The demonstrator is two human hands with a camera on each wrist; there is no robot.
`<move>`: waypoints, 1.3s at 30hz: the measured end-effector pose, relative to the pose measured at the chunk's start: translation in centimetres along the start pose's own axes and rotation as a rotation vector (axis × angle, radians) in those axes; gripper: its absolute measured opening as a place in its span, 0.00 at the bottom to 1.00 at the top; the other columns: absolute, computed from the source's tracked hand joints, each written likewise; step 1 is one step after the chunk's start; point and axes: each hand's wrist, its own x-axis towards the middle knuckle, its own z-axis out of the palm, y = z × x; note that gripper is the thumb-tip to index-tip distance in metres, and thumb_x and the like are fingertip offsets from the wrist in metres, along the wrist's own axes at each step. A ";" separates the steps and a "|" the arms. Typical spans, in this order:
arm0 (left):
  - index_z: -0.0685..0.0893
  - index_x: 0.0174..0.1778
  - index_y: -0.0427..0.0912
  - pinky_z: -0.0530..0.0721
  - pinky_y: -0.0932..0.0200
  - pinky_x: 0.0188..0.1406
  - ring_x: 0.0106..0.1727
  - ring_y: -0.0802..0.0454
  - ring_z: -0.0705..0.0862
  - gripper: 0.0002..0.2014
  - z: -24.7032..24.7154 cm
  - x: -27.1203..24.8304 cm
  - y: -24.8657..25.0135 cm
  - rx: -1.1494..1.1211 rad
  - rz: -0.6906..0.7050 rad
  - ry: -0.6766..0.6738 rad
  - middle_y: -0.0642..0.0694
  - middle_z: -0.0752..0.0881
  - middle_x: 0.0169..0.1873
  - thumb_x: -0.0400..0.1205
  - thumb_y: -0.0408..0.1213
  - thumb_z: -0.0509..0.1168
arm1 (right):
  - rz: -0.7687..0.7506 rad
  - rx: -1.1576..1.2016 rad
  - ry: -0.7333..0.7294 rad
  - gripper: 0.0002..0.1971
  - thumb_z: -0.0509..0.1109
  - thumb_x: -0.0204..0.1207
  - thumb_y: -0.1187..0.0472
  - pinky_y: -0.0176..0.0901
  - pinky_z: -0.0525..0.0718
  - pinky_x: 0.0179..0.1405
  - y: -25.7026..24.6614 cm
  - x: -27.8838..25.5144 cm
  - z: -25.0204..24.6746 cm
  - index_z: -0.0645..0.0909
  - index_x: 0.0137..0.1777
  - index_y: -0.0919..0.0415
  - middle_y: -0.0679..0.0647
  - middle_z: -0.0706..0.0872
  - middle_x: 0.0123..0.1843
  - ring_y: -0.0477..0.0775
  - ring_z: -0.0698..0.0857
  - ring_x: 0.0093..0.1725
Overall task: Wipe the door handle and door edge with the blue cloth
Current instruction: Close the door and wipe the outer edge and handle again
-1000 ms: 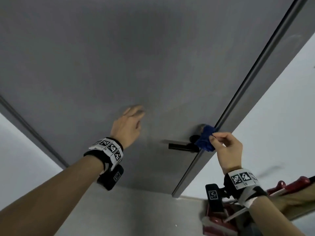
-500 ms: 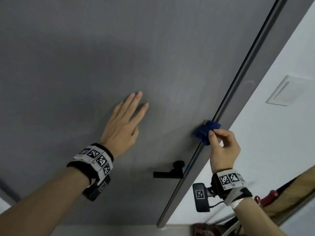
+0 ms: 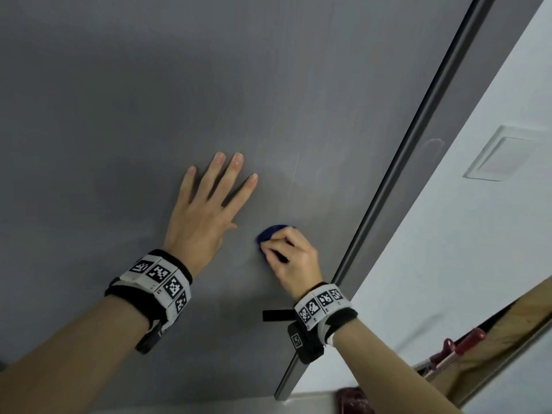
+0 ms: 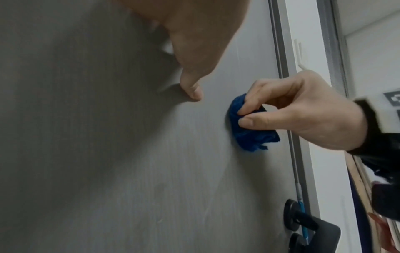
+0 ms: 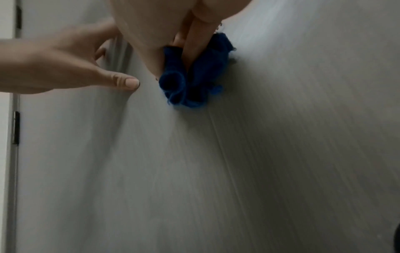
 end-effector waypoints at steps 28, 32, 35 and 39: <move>0.54 0.88 0.47 0.55 0.31 0.83 0.89 0.39 0.47 0.49 -13.0 17.5 6.9 -0.045 0.139 0.210 0.37 0.47 0.88 0.75 0.48 0.76 | 0.160 0.010 0.590 0.05 0.78 0.71 0.74 0.35 0.84 0.37 -0.2 9.9 -26.0 0.88 0.43 0.65 0.59 0.84 0.46 0.47 0.83 0.46; 0.50 0.88 0.47 0.54 0.29 0.83 0.89 0.38 0.44 0.57 -14.4 20.7 7.5 0.024 0.120 0.162 0.37 0.42 0.88 0.70 0.51 0.80 | 0.145 -0.003 0.470 0.06 0.79 0.72 0.71 0.35 0.84 0.40 1.3 13.8 -25.8 0.89 0.47 0.62 0.56 0.83 0.50 0.42 0.83 0.47; 0.48 0.88 0.48 0.53 0.28 0.82 0.88 0.38 0.42 0.60 -14.2 21.5 7.9 0.051 0.090 0.129 0.38 0.40 0.88 0.67 0.52 0.81 | 0.089 -0.029 0.476 0.06 0.80 0.71 0.72 0.22 0.78 0.39 2.4 13.7 -23.9 0.91 0.46 0.65 0.56 0.83 0.49 0.35 0.81 0.49; 0.47 0.88 0.49 0.51 0.27 0.83 0.88 0.38 0.42 0.60 -13.9 21.5 8.3 0.068 0.064 0.111 0.39 0.41 0.88 0.68 0.52 0.80 | 0.074 -0.040 0.356 0.05 0.82 0.70 0.70 0.30 0.80 0.44 5.5 7.6 -20.3 0.92 0.44 0.62 0.53 0.84 0.44 0.44 0.84 0.45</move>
